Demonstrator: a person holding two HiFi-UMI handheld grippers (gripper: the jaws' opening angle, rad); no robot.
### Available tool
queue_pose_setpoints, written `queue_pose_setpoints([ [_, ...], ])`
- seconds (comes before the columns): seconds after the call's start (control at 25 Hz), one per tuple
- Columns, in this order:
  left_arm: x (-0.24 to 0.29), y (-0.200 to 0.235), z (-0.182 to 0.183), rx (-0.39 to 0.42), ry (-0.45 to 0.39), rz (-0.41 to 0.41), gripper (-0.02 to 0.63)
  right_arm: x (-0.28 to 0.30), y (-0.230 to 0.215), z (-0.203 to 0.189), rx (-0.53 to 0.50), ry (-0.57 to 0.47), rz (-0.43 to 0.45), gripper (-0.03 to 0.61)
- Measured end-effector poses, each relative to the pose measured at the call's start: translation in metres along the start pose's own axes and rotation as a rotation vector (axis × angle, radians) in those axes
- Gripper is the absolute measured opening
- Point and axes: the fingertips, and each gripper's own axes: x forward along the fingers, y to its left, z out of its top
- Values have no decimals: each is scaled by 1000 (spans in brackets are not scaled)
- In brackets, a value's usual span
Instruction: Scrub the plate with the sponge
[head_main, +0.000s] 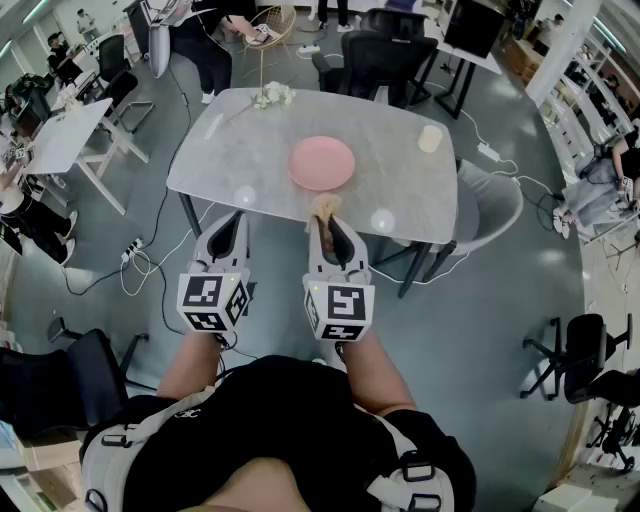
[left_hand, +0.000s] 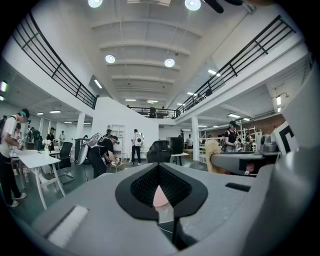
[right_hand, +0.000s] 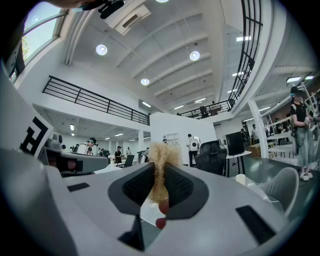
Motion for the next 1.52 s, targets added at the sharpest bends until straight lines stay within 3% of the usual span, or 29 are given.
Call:
queue_pose_setpoints([
  [0.24, -15, 3, -4, -40, 16, -20, 5, -9, 8, 2, -8, 8, -23, 66],
  [1.04, -3, -60, -5, 12, 12, -9, 5, -40, -43, 1, 13, -3, -13, 66],
  [1.28, 19, -83, -9, -68, 16, -45, 5, -46, -76, -3, 11, 7, -31, 66],
  [1.52, 55, -88, -11, -18, 20, -53, 5, -23, -96, -10, 16, 20, -37, 66],
])
